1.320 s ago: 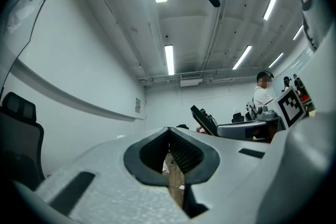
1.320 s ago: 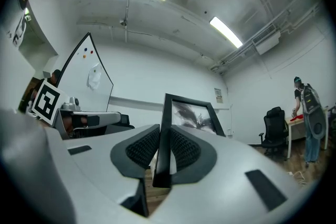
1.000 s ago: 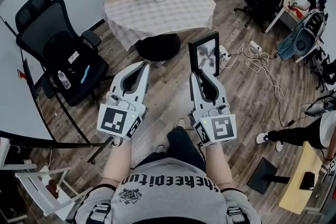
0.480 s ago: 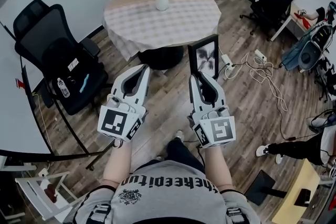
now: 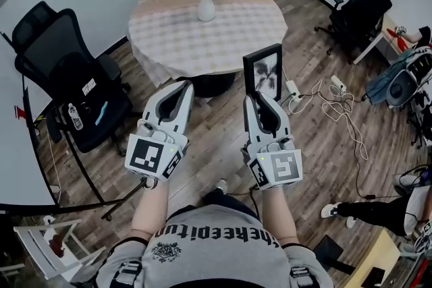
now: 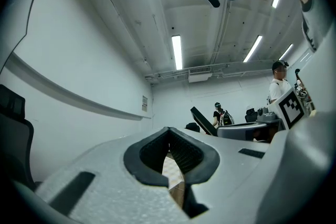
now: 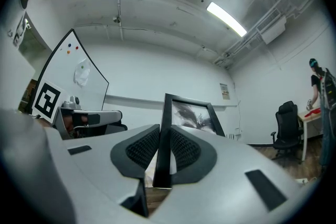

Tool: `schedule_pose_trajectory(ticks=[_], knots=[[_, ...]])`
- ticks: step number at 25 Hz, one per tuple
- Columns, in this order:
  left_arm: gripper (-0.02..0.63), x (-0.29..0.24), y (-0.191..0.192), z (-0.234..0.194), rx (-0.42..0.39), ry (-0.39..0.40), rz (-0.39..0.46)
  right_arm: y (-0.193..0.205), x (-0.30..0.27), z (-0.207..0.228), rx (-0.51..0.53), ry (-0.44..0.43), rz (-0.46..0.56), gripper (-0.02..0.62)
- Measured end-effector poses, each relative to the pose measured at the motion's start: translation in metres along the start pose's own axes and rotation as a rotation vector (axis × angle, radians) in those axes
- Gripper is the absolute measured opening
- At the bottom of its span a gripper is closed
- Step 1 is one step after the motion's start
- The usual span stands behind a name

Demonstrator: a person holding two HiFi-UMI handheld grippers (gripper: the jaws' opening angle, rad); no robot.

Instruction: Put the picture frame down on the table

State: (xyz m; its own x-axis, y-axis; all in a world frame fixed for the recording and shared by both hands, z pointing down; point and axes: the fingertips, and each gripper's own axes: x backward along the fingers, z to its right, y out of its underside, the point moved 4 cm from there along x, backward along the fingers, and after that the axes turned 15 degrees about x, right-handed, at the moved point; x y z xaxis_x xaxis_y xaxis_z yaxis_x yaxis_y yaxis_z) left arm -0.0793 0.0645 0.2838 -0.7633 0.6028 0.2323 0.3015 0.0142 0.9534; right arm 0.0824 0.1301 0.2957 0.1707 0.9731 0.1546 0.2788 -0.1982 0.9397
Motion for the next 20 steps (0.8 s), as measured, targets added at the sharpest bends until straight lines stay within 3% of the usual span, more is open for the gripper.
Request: schedule_pose_trajectory(ticks=[9, 20], knots=[[0.015, -0.063, 0.013, 0.018, -0.021, -0.036, 0.009, 0.022, -0.021, 0.064, -0.014, -0.043, 0.023, 0.071], [0.015, -0.092, 0.028, -0.009, -0.024, -0.068, -0.032, 0.05, -0.055, 0.079, -0.061, -0.054, 0.003, 0.071]])
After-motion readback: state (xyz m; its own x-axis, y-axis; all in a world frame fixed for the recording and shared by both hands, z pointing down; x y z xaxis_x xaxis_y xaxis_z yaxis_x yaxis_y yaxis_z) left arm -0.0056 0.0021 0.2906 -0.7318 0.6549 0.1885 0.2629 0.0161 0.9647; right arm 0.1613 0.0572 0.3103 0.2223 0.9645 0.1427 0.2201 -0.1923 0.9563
